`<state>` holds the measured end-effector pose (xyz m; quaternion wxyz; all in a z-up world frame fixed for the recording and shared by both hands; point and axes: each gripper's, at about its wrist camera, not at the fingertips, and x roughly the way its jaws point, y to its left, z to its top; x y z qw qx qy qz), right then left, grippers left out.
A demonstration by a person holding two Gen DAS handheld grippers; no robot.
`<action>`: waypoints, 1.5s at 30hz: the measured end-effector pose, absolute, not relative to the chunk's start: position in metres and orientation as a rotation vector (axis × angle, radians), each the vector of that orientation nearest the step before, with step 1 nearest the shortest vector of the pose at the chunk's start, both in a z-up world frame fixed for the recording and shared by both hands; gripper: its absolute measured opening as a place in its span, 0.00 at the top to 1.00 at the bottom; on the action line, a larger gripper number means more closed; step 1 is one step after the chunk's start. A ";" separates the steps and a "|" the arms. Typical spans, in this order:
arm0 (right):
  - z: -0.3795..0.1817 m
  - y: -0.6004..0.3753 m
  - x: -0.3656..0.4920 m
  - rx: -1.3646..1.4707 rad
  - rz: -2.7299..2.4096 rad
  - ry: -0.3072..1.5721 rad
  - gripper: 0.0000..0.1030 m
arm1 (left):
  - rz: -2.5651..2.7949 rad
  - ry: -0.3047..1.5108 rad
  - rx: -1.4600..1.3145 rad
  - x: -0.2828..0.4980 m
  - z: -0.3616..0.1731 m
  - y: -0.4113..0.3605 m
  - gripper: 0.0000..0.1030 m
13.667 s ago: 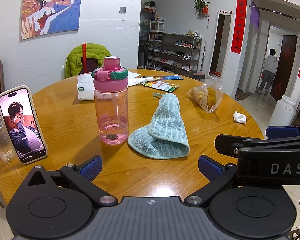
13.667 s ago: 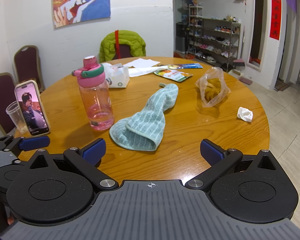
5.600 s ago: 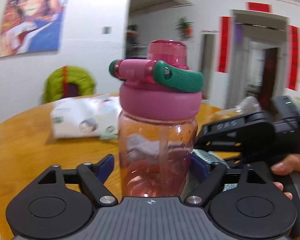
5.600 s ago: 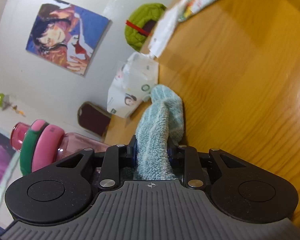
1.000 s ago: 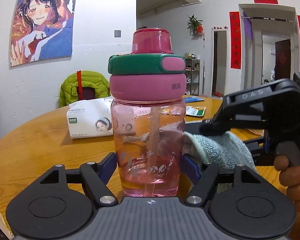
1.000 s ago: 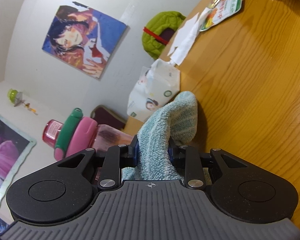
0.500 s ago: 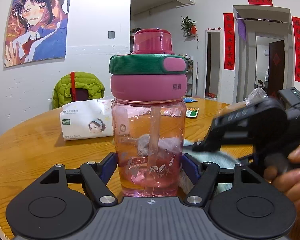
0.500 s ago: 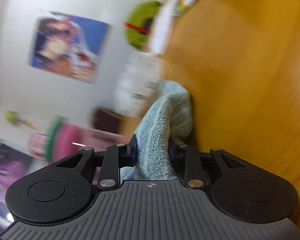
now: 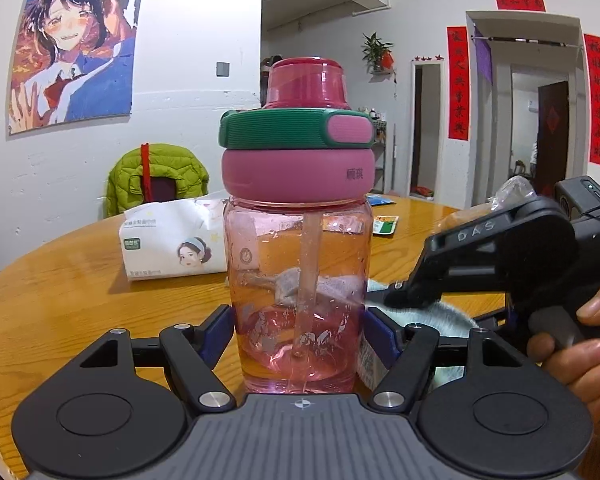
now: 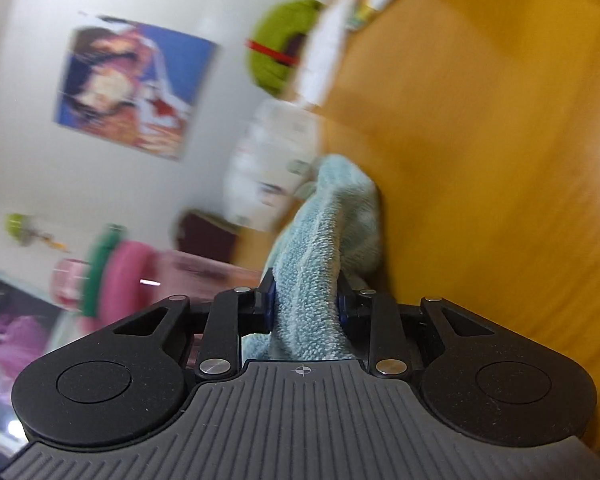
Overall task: Clean container
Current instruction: 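Rub the towel along the bottle side with the right tool, then sweep the towel up and down the bottle with the right tool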
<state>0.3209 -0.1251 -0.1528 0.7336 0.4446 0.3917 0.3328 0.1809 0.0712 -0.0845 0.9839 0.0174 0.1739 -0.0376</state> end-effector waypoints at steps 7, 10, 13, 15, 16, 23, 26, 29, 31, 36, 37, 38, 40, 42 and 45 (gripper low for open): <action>-0.140 -0.125 0.320 0.926 0.716 0.714 0.68 | 0.069 0.351 0.074 0.164 -0.082 0.042 0.26; -0.139 -0.128 0.324 0.950 0.731 0.673 0.67 | 0.058 0.350 0.125 0.160 -0.083 0.026 0.26; -0.141 -0.127 0.328 0.987 0.800 0.719 0.67 | 0.023 0.337 0.123 0.159 -0.084 0.024 0.26; -0.138 -0.124 0.324 0.963 0.799 0.730 0.68 | 0.008 0.332 0.119 0.161 -0.085 0.028 0.25; -0.136 -0.124 0.322 0.944 0.794 0.732 0.68 | 0.000 0.331 0.113 0.162 -0.085 0.032 0.25; -0.133 -0.123 0.313 0.880 0.771 0.787 0.68 | -0.041 0.330 0.060 0.165 -0.087 0.054 0.32; -0.135 -0.122 0.313 0.850 0.746 0.807 0.69 | -0.045 0.329 0.057 0.166 -0.085 0.056 0.32; -0.127 -0.132 0.306 0.911 0.803 0.709 0.70 | -0.045 0.329 0.057 0.169 -0.085 0.058 0.32; -0.121 -0.142 0.300 1.013 0.893 0.601 0.71 | -0.044 0.329 0.057 0.169 -0.085 0.059 0.32; -0.133 -0.136 0.306 1.120 0.942 0.668 0.71 | -0.044 0.328 0.056 0.171 -0.083 0.062 0.32; -0.138 -0.133 0.308 1.114 0.908 0.702 0.71 | -0.044 0.327 0.055 0.171 -0.083 0.063 0.32; -0.143 -0.132 0.310 1.106 0.876 0.737 0.71 | -0.044 0.327 0.054 0.171 -0.083 0.063 0.32; -0.152 -0.128 0.316 1.057 0.804 0.841 0.71 | -0.044 0.327 0.056 0.171 -0.083 0.062 0.32; -0.159 -0.122 0.320 0.966 0.715 0.937 0.71 | -0.043 0.327 0.058 0.171 -0.082 0.062 0.32; -0.157 -0.120 0.319 0.936 0.709 0.923 0.71 | -0.044 0.327 0.057 0.170 -0.082 0.062 0.32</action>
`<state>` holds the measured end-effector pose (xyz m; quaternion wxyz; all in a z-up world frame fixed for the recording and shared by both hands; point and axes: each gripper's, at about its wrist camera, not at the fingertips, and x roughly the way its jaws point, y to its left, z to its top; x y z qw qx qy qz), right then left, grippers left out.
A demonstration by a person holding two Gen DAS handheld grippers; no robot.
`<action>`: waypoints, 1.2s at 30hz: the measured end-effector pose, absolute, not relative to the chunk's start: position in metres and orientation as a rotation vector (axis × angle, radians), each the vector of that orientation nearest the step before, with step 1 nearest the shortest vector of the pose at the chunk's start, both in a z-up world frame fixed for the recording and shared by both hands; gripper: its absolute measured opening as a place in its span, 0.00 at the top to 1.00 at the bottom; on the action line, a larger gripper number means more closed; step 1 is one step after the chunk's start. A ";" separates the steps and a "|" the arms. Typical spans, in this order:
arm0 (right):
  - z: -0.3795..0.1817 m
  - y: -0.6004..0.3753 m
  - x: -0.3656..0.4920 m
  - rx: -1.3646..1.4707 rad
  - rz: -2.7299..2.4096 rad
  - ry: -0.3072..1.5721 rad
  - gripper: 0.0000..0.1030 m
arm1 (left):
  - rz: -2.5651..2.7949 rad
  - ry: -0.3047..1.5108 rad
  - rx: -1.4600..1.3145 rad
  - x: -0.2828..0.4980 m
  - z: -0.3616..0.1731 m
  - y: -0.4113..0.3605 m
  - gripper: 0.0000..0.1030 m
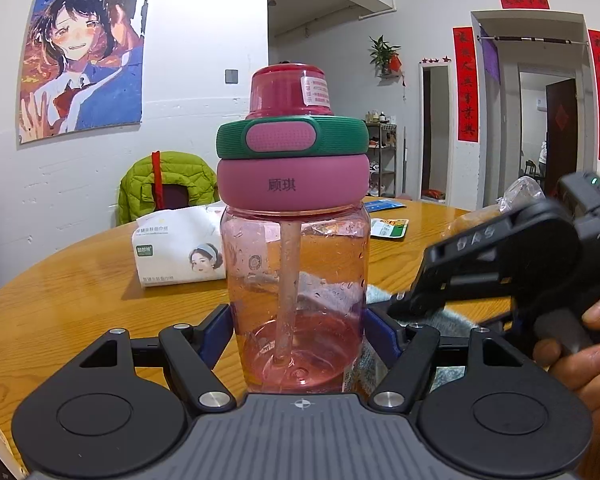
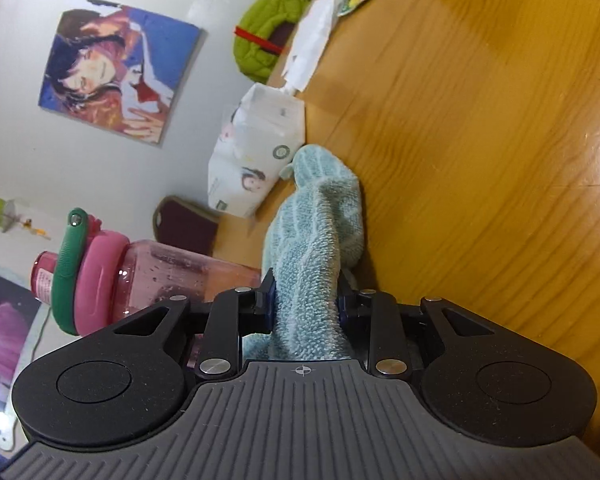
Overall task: Clean container
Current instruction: 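Sweep the towel up and down the bottle with the right tool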
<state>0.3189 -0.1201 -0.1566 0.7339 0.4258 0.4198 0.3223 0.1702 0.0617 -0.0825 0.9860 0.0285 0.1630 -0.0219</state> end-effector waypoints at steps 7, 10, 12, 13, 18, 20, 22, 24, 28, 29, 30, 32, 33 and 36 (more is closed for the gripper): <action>-0.136 -0.141 0.306 1.205 1.009 0.649 0.71 | -0.044 0.327 0.057 0.171 -0.083 0.063 0.32; -0.152 -0.133 0.313 1.176 0.888 0.785 0.71 | -0.045 0.327 0.054 0.171 -0.083 0.063 0.32; -0.163 -0.129 0.320 1.145 0.801 0.895 0.71 | -0.044 0.328 0.057 0.171 -0.083 0.063 0.32; -0.167 -0.126 0.322 1.099 0.750 0.945 0.71 | -0.044 0.328 0.056 0.171 -0.083 0.063 0.32; -0.157 -0.116 0.323 0.973 0.711 0.924 0.71 | -0.009 0.329 0.050 0.169 -0.082 0.060 0.26; -0.149 -0.115 0.320 0.945 0.723 0.856 0.71 | 0.030 0.318 0.054 0.163 -0.080 0.055 0.23; -0.141 -0.117 0.318 0.937 0.739 0.784 0.71 | 0.079 0.310 0.083 0.160 -0.079 0.048 0.22; -0.135 -0.119 0.316 0.947 0.758 0.718 0.71 | 0.115 0.320 0.101 0.159 -0.080 0.042 0.22; -0.137 -0.124 0.320 1.050 0.823 0.680 0.71 | 0.111 0.339 0.106 0.157 -0.081 0.037 0.23; -0.138 -0.124 0.322 1.073 0.836 0.688 0.71 | 0.093 0.335 0.110 0.157 -0.081 0.037 0.26; -0.141 -0.123 0.324 1.094 0.851 0.706 0.71 | 0.077 0.331 0.114 0.156 -0.081 0.036 0.26; -0.146 -0.121 0.326 1.108 0.850 0.756 0.71 | 0.053 0.327 0.119 0.157 -0.082 0.037 0.25; -0.148 -0.120 0.328 1.110 0.842 0.777 0.71 | 0.044 0.324 0.115 0.159 -0.082 0.038 0.23; -0.149 -0.121 0.326 1.104 0.824 0.808 0.71 | 0.007 0.319 0.092 0.165 -0.082 0.048 0.21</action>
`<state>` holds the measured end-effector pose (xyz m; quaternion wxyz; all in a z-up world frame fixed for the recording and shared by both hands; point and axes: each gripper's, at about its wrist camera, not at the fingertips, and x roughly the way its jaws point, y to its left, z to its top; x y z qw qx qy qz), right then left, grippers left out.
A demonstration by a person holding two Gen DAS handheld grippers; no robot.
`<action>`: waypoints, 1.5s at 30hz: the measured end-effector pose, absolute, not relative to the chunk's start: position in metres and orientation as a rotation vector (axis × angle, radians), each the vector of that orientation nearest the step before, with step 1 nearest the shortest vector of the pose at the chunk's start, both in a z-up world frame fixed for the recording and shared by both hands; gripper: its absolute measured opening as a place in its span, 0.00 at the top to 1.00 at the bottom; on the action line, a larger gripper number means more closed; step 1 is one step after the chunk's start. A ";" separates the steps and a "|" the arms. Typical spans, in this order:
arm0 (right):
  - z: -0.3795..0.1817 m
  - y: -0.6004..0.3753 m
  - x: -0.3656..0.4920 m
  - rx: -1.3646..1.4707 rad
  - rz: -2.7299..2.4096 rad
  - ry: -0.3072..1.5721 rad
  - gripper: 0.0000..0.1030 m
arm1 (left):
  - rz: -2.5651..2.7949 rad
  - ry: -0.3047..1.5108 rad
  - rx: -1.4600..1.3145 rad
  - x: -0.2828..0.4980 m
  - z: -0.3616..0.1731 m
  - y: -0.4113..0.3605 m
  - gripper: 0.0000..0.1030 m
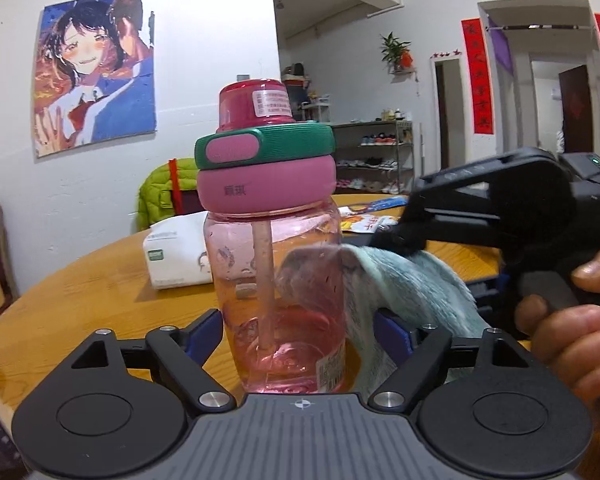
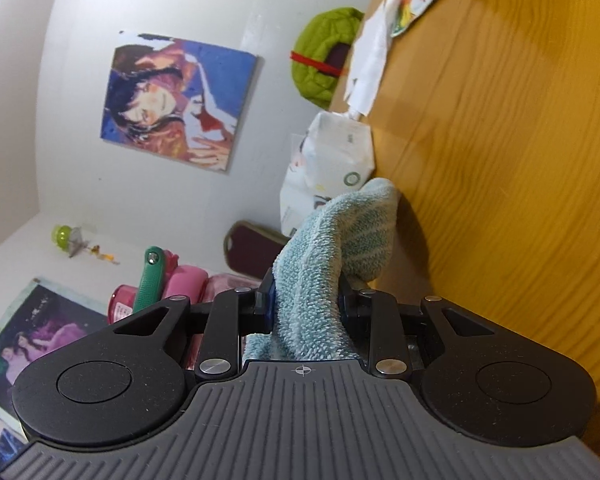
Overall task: Clean container
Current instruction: 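Sweep the towel up and down the bottle with the right tool, then keep wiping the bottle side with the towel in the right tool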
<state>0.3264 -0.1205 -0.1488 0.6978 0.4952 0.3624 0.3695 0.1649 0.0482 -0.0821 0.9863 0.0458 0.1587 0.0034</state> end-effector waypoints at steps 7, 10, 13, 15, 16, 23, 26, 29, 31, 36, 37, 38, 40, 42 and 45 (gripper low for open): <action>-0.146 -0.116 0.321 0.994 0.767 0.837 0.71 | -0.020 0.321 0.058 0.168 -0.081 0.058 0.31; -0.144 -0.116 0.318 0.935 0.748 0.822 0.72 | -0.022 0.318 0.052 0.168 -0.081 0.060 0.33; -0.134 -0.127 0.312 1.035 0.864 0.689 0.72 | -0.027 0.315 0.045 0.168 -0.081 0.062 0.33; -0.131 -0.138 0.309 1.165 0.990 0.593 0.72 | -0.026 0.316 0.049 0.168 -0.081 0.061 0.33; -0.132 -0.140 0.309 1.216 1.035 0.576 0.72 | -0.026 0.316 0.051 0.168 -0.081 0.061 0.33; -0.161 -0.120 0.325 1.131 0.818 0.867 0.71 | -0.023 0.315 0.056 0.169 -0.081 0.060 0.34; -0.166 -0.112 0.328 1.010 0.709 0.957 0.72 | -0.021 0.315 0.055 0.169 -0.081 0.061 0.34; -0.156 -0.112 0.324 0.992 0.739 0.890 0.71 | -0.021 0.315 0.056 0.169 -0.081 0.062 0.34; -0.147 -0.119 0.320 1.062 0.820 0.788 0.71 | -0.022 0.315 0.055 0.169 -0.081 0.062 0.34; -0.136 -0.126 0.314 1.127 0.932 0.687 0.70 | -0.024 0.315 0.056 0.170 -0.081 0.063 0.34; -0.140 -0.125 0.315 1.123 0.906 0.714 0.70 | -0.026 0.315 0.055 0.170 -0.081 0.064 0.34; -0.144 -0.124 0.316 1.119 0.879 0.746 0.70 | -0.028 0.315 0.056 0.170 -0.081 0.064 0.34; -0.153 -0.124 0.321 1.105 0.819 0.831 0.70 | -0.029 0.315 0.058 0.171 -0.081 0.064 0.33; -0.158 -0.121 0.323 1.051 0.761 0.887 0.70 | -0.031 0.315 0.056 0.171 -0.081 0.065 0.33; -0.161 -0.117 0.323 0.968 0.698 0.934 0.70 | -0.020 0.323 0.044 0.171 -0.080 0.065 0.32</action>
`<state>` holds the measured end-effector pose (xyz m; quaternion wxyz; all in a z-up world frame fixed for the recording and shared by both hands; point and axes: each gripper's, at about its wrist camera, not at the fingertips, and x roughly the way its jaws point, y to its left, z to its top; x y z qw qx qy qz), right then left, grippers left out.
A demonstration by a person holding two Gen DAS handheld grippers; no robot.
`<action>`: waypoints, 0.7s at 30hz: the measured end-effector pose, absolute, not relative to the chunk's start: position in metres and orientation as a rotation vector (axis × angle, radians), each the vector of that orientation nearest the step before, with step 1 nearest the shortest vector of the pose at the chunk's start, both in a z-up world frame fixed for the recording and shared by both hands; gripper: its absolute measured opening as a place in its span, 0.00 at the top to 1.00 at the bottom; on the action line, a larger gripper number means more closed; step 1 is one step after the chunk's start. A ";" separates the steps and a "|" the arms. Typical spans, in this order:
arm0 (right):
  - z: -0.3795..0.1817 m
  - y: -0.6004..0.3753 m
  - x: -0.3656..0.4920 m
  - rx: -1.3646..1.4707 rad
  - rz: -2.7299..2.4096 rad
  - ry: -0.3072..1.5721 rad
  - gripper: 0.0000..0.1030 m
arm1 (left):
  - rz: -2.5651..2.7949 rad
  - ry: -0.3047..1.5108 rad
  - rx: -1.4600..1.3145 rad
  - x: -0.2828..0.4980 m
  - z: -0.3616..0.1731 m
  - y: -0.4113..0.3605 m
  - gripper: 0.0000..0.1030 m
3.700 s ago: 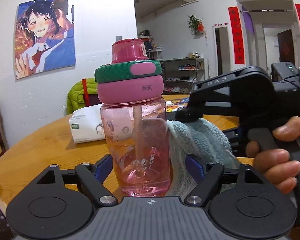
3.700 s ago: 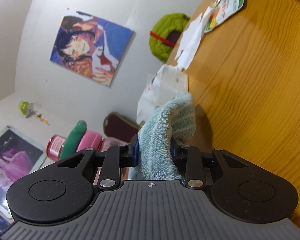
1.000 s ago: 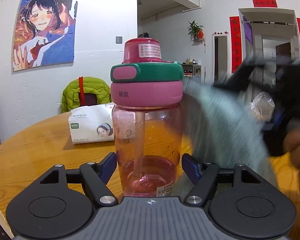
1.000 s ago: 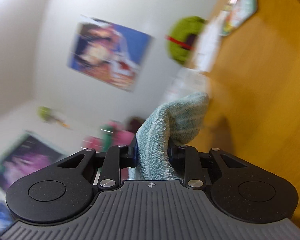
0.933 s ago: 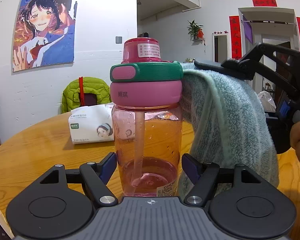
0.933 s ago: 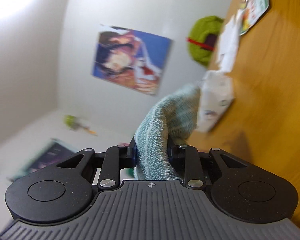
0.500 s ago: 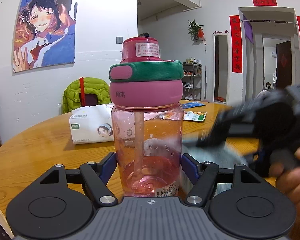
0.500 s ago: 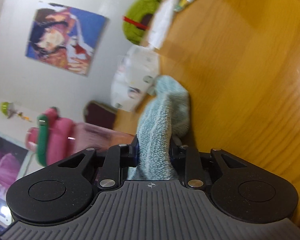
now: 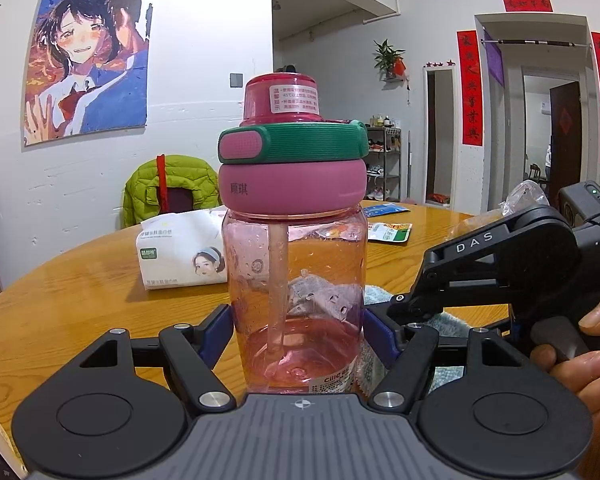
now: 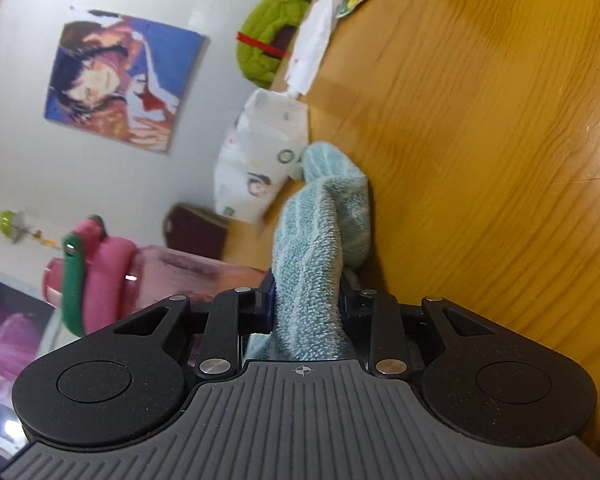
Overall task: Clean container
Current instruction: 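Keep wiping the bottle side with the towel in the right tool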
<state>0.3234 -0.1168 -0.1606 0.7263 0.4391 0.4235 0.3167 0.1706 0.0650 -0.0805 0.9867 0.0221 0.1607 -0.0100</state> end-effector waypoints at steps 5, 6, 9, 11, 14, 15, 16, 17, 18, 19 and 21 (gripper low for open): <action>-0.148 -0.124 0.317 0.951 0.725 0.808 0.69 | 0.062 0.349 0.031 0.165 -0.079 0.057 0.19; -0.144 -0.126 0.315 0.950 0.727 0.767 0.69 | 0.084 0.342 0.045 0.162 -0.078 0.054 0.19; -0.136 -0.131 0.314 0.959 0.734 0.670 0.68 | 0.099 0.336 0.072 0.157 -0.078 0.046 0.21; -0.134 -0.131 0.316 0.969 0.757 0.647 0.67 | 0.073 0.345 0.084 0.156 -0.079 0.041 0.24; -0.138 -0.126 0.322 0.997 0.805 0.707 0.67 | 0.038 0.342 0.111 0.157 -0.082 0.038 0.23; -0.140 -0.123 0.324 0.999 0.814 0.739 0.67 | 0.030 0.339 0.104 0.158 -0.082 0.040 0.22; -0.141 -0.120 0.325 0.994 0.813 0.767 0.67 | 0.018 0.335 0.093 0.159 -0.082 0.045 0.21; -0.141 -0.120 0.325 0.982 0.802 0.782 0.67 | 0.005 0.332 0.081 0.161 -0.082 0.050 0.21; -0.140 -0.121 0.323 0.974 0.798 0.793 0.67 | -0.010 0.329 0.070 0.163 -0.082 0.055 0.21; -0.140 -0.122 0.322 0.972 0.798 0.803 0.67 | -0.023 0.327 0.061 0.165 -0.083 0.059 0.21; -0.137 -0.124 0.318 0.969 0.805 0.814 0.67 | -0.042 0.323 0.047 0.167 -0.083 0.065 0.23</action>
